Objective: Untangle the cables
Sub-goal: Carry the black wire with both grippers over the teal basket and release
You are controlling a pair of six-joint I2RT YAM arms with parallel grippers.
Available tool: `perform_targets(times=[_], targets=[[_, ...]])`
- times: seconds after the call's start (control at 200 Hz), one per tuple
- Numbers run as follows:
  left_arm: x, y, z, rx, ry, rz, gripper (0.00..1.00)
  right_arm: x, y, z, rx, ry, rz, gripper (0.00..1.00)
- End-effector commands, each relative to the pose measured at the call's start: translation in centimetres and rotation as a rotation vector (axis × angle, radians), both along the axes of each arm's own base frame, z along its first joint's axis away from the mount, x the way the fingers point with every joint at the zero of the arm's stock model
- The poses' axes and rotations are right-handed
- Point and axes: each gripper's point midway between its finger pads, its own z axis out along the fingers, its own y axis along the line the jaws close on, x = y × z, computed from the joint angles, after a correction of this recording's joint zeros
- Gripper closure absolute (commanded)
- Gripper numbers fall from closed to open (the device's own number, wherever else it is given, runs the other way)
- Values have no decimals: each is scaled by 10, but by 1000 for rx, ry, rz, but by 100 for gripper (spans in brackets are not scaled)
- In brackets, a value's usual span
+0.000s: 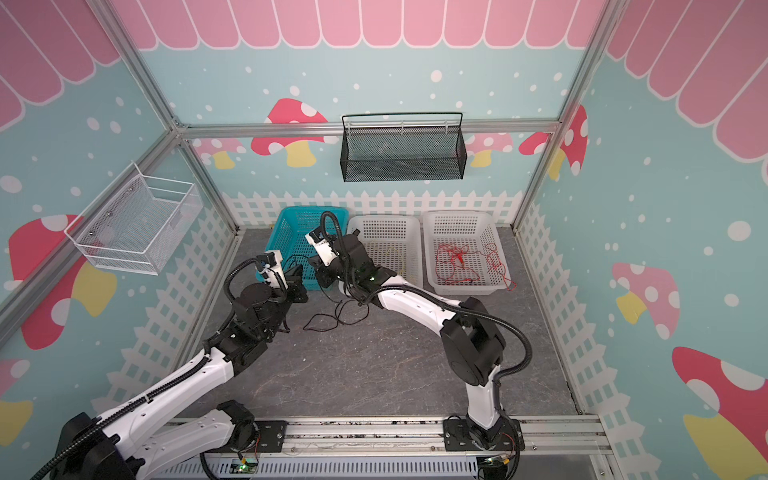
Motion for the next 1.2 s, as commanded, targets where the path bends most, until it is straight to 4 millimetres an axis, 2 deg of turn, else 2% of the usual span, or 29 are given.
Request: perform_targets(times=[0.0,0.065,0.08,0.13,0.34,0.4,0.54,0.7,0.79,0.936,1.026,1.196], targets=[[14,5,23,-61,-72,-5,100,25,16,10,47,-30,-27,97],[23,3,23,-69,-72,-21,100,40,24,8,61,-33,-38,97],[28,10,23,-69,-74,-6,100,44,24,9,65,-35,-45,97],[36,12,22,-68,-75,-13,100,56,28,6,76,-32,-53,97],[66,8,13,-64,-56,-51,100,93,34,19,130,-92,-48,94],[73,7,9,-65,-60,-57,100,101,34,16,135,-93,-45,93],[86,3,-5,-46,-35,-69,100,118,32,-8,125,-55,-50,89],[99,6,-22,-25,-1,-57,100,126,25,-35,83,-14,-69,81],[106,9,-31,-19,20,-47,100,127,22,-41,61,-11,-72,78],[114,18,-41,-14,50,-5,100,128,15,-40,39,-15,-85,72],[121,30,-49,-20,85,56,100,128,9,-40,24,-10,-99,58],[134,47,-65,-29,156,122,100,126,-8,-34,-11,-19,-146,43]])
